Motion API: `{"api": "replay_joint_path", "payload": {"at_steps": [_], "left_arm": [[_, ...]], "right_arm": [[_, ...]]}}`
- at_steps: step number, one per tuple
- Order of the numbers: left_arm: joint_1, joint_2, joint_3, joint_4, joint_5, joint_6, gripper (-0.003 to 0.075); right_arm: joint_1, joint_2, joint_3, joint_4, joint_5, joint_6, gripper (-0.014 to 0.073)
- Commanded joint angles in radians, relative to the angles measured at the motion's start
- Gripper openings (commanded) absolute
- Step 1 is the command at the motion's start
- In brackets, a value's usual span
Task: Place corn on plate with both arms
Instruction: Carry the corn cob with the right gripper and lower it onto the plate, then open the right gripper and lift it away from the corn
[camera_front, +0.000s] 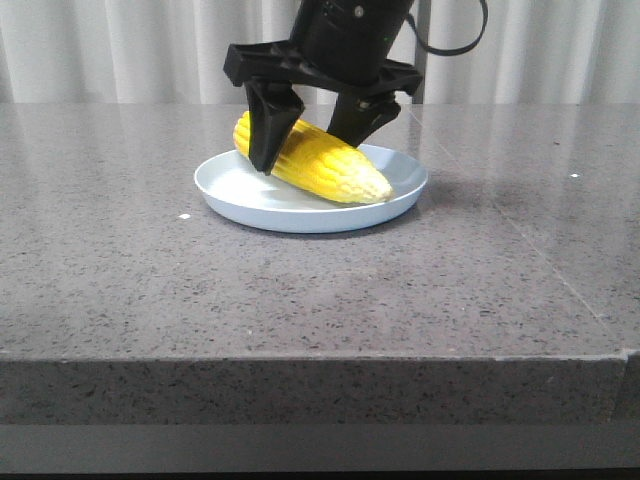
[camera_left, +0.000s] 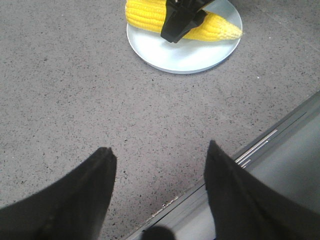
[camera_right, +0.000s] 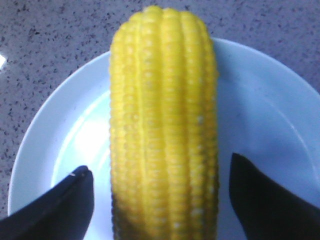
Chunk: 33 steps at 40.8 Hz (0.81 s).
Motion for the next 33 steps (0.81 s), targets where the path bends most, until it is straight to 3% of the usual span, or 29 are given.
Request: {"api": "replay_joint_path", "payload": {"at_steps": [1, 12, 33], "left_arm": [[-0.007, -0.001, -0.026, 0.004, -0.065, 0.0, 0.0385], [-0.007, -0.001, -0.026, 0.004, -0.065, 0.0, 0.0385], [-0.007, -0.001, -0.026, 0.004, -0.065, 0.0, 0.0385]], "right_arm": [[-0.002, -0.116, -0.027, -0.027, -0.006, 0.001, 0.0629], [-0.002, -0.331, 0.005, -0.085, 0.073, 0.0, 0.0625], [-0.002, -0.841, 0.407, -0.128, 0.035, 0.0, 0.0625]]}}
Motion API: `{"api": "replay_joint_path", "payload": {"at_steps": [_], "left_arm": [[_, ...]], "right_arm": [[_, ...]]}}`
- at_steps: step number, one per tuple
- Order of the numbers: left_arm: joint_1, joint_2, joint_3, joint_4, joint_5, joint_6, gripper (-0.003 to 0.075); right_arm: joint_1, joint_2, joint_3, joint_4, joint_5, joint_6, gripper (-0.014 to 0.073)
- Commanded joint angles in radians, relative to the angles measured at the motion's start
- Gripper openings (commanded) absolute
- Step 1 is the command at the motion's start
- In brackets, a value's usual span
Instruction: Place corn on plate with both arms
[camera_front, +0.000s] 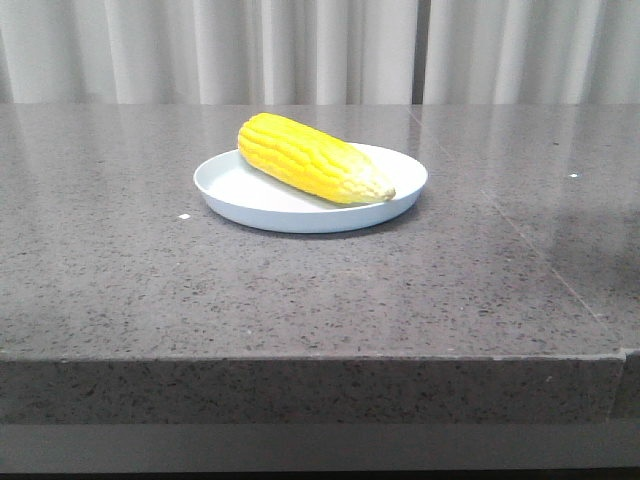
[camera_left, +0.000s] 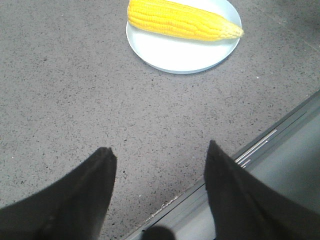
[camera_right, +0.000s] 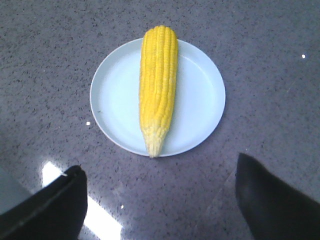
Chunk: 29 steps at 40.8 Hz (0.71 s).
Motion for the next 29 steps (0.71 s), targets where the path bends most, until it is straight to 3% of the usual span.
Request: {"api": "replay_joint_path", "payload": {"at_steps": [1, 29], "left_arm": [[-0.007, -0.001, -0.026, 0.004, -0.065, 0.0, 0.0385], [-0.007, -0.001, -0.026, 0.004, -0.065, 0.0, 0.0384]], "right_arm": [[-0.004, -0.105, 0.045, -0.012, -0.062, -0.004, 0.0625], [-0.004, -0.464, 0.323, -0.012, -0.05, -0.003, 0.0625]]}}
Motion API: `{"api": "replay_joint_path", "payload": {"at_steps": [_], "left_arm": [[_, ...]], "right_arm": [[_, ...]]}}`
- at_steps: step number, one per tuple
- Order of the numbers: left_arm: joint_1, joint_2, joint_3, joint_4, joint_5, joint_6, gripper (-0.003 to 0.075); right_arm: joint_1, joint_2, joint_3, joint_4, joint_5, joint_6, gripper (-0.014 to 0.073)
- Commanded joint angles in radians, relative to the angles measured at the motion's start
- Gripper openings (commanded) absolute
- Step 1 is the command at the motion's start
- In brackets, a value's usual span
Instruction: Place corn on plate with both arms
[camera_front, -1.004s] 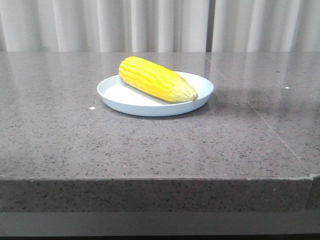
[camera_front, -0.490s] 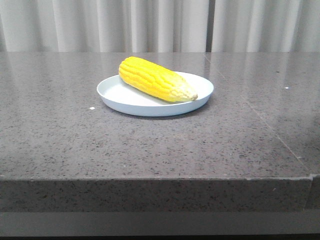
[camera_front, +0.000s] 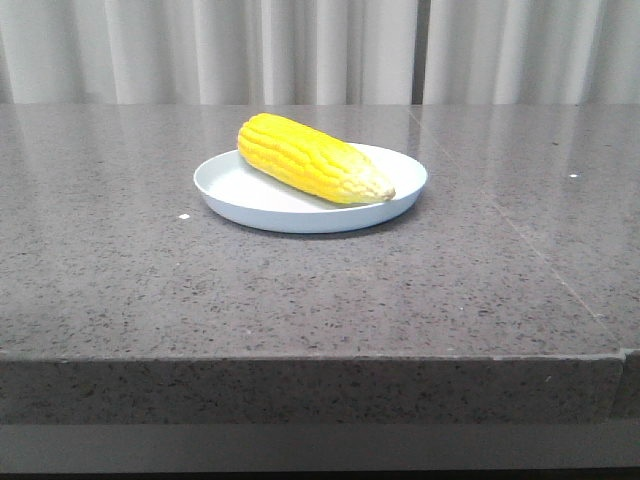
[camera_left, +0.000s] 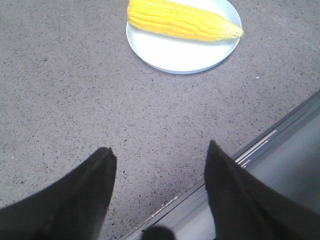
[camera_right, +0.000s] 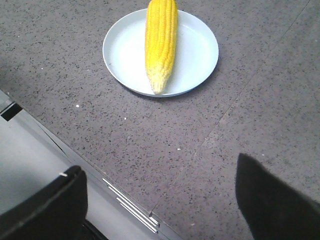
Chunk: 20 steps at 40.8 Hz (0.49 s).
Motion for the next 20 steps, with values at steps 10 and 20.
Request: {"api": "replay_joint_path", "payload": {"at_steps": [10, 20], "left_arm": [[-0.007, -0.001, -0.026, 0.004, -0.065, 0.0, 0.0317], [-0.007, -0.001, -0.026, 0.004, -0.065, 0.0, 0.0092]], "right_arm": [[-0.004, -0.03, 0.008, -0.011, -0.058, -0.003, 0.0625], [-0.005, -0.03, 0.008, -0.011, -0.058, -0.003, 0.0411]]}}
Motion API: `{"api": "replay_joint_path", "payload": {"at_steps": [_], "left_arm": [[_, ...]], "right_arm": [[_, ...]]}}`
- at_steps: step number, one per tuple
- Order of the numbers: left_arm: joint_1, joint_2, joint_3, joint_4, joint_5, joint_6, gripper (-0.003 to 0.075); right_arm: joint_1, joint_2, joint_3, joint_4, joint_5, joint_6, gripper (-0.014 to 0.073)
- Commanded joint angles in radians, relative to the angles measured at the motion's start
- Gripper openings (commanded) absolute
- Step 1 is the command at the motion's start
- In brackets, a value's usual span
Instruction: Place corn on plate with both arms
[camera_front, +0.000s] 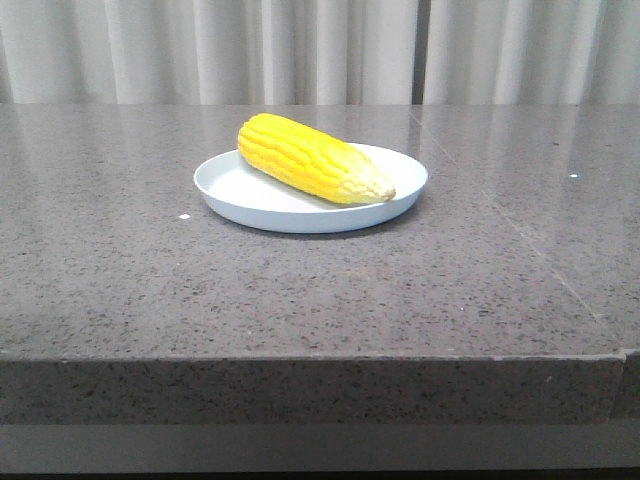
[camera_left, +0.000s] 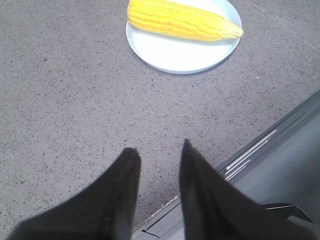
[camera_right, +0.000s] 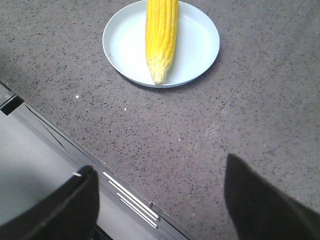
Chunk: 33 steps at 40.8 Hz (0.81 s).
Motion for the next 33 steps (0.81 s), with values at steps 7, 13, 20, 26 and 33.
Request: {"api": "replay_joint_path", "payload": {"at_steps": [7, 13, 20, 26, 33], "left_arm": [[-0.007, -0.001, -0.026, 0.004, -0.065, 0.0, -0.0013], [-0.007, -0.001, -0.026, 0.004, -0.065, 0.0, -0.002], [-0.007, -0.001, -0.026, 0.004, -0.065, 0.0, -0.002], [-0.007, -0.001, -0.026, 0.004, -0.065, 0.0, -0.002], [-0.007, -0.001, -0.026, 0.004, -0.065, 0.0, -0.002]], "right_arm": [[-0.005, -0.005, -0.025, -0.011, -0.06, -0.003, 0.0098], [-0.005, -0.005, -0.025, -0.011, -0.06, -0.003, -0.0057], [-0.005, -0.005, -0.025, -0.011, -0.06, -0.003, -0.0085], [-0.005, -0.005, -0.025, -0.011, -0.061, -0.003, -0.0085], [-0.005, -0.005, -0.025, -0.01, -0.061, -0.003, -0.0085]]}}
